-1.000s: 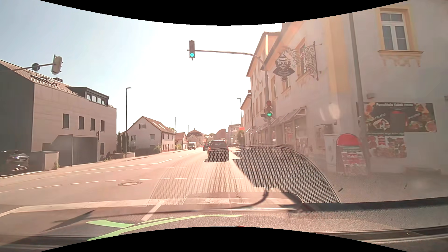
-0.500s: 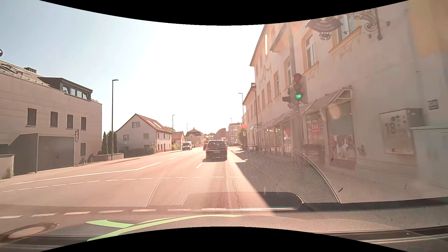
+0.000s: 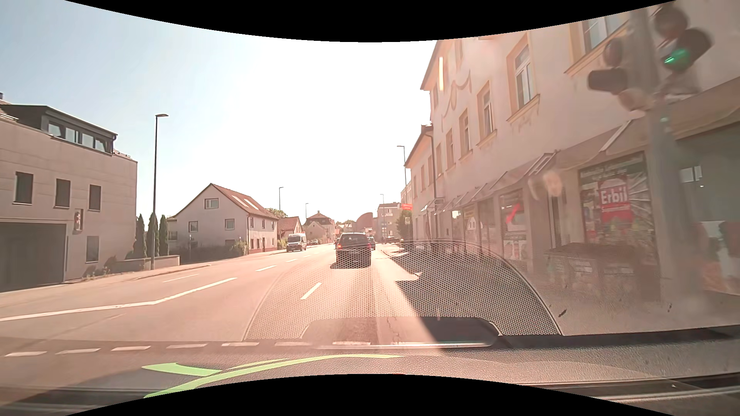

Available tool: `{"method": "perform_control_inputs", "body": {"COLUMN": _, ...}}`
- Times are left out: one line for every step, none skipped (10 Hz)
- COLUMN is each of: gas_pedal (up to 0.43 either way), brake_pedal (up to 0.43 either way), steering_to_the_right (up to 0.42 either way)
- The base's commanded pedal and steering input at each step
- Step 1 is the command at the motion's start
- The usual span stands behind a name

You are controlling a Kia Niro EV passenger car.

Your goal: Follow the waypoints while adhering to traffic rules and regulations

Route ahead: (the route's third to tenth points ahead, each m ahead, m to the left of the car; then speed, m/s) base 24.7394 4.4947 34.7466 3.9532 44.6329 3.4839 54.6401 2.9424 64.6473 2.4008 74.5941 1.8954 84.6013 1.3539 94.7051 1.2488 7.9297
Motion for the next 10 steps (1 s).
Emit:
{"method": "perform_control_inputs", "body": {"gas_pedal": 0.047, "brake_pedal": 0.0, "steering_to_the_right": 0.0}}
{"method": "perform_control_inputs", "body": {"gas_pedal": 0.047, "brake_pedal": 0.0, "steering_to_the_right": 0.0}}
{"method": "perform_control_inputs", "body": {"gas_pedal": 0.047, "brake_pedal": 0.0, "steering_to_the_right": 0.0}}
{"method": "perform_control_inputs", "body": {"gas_pedal": 0.059, "brake_pedal": 0.0, "steering_to_the_right": 0.001}}
{"method": "perform_control_inputs", "body": {"gas_pedal": 0.059, "brake_pedal": 0.0, "steering_to_the_right": 0.001}}
{"method": "perform_control_inputs", "body": {"gas_pedal": 0.059, "brake_pedal": 0.0, "steering_to_the_right": 0.0}}
{"method": "perform_control_inputs", "body": {"gas_pedal": 0.059, "brake_pedal": 0.0, "steering_to_the_right": 0.0}}
{"method": "perform_control_inputs", "body": {"gas_pedal": 0.059, "brake_pedal": 0.0, "steering_to_the_right": 0.0}}
{"method": "perform_control_inputs", "body": {"gas_pedal": 0.059, "brake_pedal": 0.0, "steering_to_the_right": -0.001}}
{"method": "perform_control_inputs", "body": {"gas_pedal": 0.067, "brake_pedal": 0.0, "steering_to_the_right": -0.001}}
